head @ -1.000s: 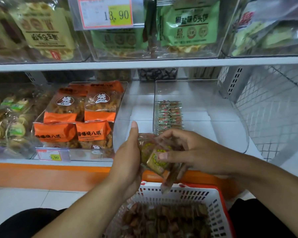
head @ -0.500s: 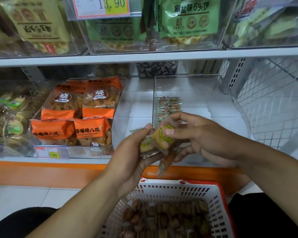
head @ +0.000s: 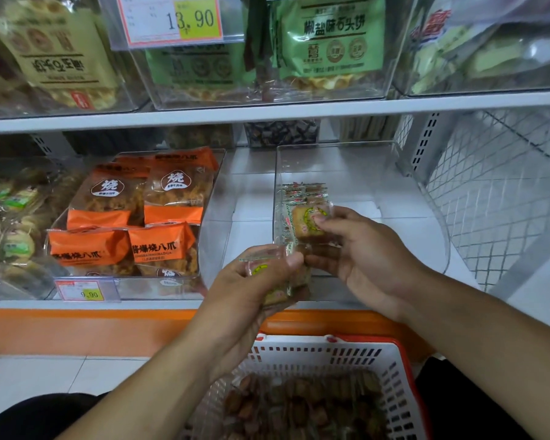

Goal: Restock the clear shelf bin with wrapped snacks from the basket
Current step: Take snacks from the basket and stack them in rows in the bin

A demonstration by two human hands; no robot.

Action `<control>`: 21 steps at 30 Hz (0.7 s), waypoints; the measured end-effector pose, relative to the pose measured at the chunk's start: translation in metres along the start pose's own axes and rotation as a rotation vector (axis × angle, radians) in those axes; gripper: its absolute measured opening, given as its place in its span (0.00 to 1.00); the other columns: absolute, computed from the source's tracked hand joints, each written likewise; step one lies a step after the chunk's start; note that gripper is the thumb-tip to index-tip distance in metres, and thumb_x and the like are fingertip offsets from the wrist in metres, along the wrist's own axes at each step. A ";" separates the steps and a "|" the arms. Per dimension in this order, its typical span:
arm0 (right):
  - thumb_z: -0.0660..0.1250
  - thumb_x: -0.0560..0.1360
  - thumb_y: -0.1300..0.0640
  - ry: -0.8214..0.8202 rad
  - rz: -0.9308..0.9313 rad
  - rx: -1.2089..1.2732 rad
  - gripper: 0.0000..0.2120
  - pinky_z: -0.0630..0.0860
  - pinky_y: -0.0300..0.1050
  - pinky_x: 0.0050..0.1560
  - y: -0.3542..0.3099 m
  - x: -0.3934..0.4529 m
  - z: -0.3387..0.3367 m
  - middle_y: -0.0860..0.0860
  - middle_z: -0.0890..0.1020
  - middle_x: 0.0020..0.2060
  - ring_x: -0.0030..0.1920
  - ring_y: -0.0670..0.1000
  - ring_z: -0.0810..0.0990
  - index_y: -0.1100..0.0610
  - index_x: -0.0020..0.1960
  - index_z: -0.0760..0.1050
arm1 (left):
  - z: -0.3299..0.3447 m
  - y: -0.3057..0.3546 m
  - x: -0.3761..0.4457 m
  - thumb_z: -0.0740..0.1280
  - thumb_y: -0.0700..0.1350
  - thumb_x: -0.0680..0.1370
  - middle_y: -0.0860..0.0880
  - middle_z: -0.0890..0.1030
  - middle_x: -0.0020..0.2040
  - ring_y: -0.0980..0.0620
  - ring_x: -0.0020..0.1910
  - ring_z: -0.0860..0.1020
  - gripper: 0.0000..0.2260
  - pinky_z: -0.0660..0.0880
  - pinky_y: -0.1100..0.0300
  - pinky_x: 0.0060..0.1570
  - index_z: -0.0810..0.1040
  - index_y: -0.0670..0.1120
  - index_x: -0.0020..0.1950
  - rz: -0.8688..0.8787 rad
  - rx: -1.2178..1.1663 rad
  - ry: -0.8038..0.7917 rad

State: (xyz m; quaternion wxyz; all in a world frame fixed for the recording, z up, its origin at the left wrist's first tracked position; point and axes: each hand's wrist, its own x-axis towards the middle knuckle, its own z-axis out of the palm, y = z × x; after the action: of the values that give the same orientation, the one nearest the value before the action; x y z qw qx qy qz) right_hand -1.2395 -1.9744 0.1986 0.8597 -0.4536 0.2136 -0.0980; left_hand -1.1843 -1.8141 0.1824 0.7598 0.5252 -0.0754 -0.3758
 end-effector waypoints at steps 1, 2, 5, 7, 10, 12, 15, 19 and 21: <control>0.67 0.79 0.62 -0.001 -0.006 -0.003 0.14 0.82 0.43 0.36 0.000 -0.001 0.000 0.58 0.85 0.43 0.40 0.54 0.86 0.61 0.64 0.74 | 0.001 0.000 0.001 0.78 0.46 0.65 0.36 0.85 0.56 0.42 0.53 0.85 0.26 0.84 0.55 0.48 0.82 0.36 0.59 -0.005 -0.012 0.002; 0.67 0.79 0.63 -0.006 -0.013 0.002 0.14 0.82 0.43 0.35 0.000 -0.001 0.000 0.58 0.86 0.43 0.40 0.54 0.86 0.61 0.64 0.74 | 0.002 0.000 0.001 0.77 0.44 0.66 0.36 0.85 0.56 0.42 0.53 0.85 0.23 0.84 0.54 0.48 0.83 0.36 0.58 -0.011 -0.034 0.001; 0.68 0.78 0.64 -0.022 -0.043 0.040 0.10 0.81 0.43 0.36 -0.001 -0.002 0.001 0.57 0.86 0.41 0.39 0.52 0.86 0.61 0.59 0.75 | 0.001 -0.001 0.003 0.73 0.41 0.70 0.36 0.84 0.56 0.41 0.52 0.85 0.13 0.84 0.52 0.49 0.86 0.37 0.52 -0.056 -0.158 -0.012; 0.68 0.77 0.64 -0.024 -0.074 0.034 0.08 0.82 0.44 0.40 -0.002 -0.002 0.000 0.57 0.85 0.42 0.40 0.52 0.85 0.61 0.56 0.76 | 0.000 0.000 0.003 0.72 0.41 0.70 0.35 0.84 0.55 0.40 0.49 0.86 0.09 0.84 0.54 0.45 0.87 0.39 0.47 -0.092 -0.220 -0.013; 0.69 0.75 0.64 0.036 -0.154 -0.096 0.05 0.77 0.44 0.41 -0.007 -0.001 -0.005 0.52 0.82 0.40 0.43 0.53 0.79 0.56 0.48 0.75 | 0.001 0.001 0.004 0.72 0.40 0.69 0.35 0.85 0.54 0.41 0.49 0.86 0.06 0.84 0.56 0.43 0.88 0.41 0.41 -0.086 -0.268 -0.012; 0.70 0.74 0.64 0.036 -0.174 -0.155 0.08 0.73 0.45 0.43 -0.012 0.001 -0.008 0.49 0.82 0.37 0.45 0.53 0.77 0.53 0.42 0.74 | 0.001 0.001 0.004 0.71 0.40 0.70 0.36 0.85 0.54 0.42 0.50 0.86 0.06 0.84 0.56 0.43 0.88 0.42 0.40 -0.038 -0.274 -0.005; 0.73 0.71 0.64 -0.001 -0.158 -0.312 0.07 0.70 0.43 0.43 -0.018 0.002 -0.013 0.48 0.82 0.38 0.43 0.50 0.77 0.54 0.44 0.77 | 0.001 -0.001 0.005 0.72 0.42 0.69 0.36 0.85 0.55 0.42 0.52 0.86 0.06 0.83 0.57 0.43 0.88 0.42 0.43 0.039 -0.242 0.041; 0.76 0.63 0.63 -0.143 -0.051 -0.301 0.25 0.81 0.41 0.47 -0.015 0.003 -0.017 0.57 0.86 0.53 0.51 0.53 0.85 0.57 0.60 0.80 | 0.002 -0.003 0.008 0.74 0.41 0.68 0.37 0.85 0.54 0.44 0.50 0.86 0.16 0.84 0.56 0.44 0.84 0.38 0.54 0.125 -0.211 0.114; 0.75 0.66 0.65 -0.157 -0.057 -0.324 0.24 0.82 0.41 0.51 -0.010 0.003 -0.020 0.55 0.85 0.55 0.54 0.52 0.85 0.56 0.61 0.80 | 0.002 -0.004 0.009 0.74 0.40 0.68 0.37 0.85 0.53 0.44 0.49 0.85 0.18 0.84 0.55 0.46 0.81 0.37 0.57 0.179 -0.178 0.145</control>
State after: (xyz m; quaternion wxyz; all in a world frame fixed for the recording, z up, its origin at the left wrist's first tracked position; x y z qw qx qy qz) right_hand -1.2455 -1.9959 0.1960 0.7861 -0.5985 0.1458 -0.0509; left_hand -1.1811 -1.8216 0.1774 0.8372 0.4727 -0.0331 -0.2730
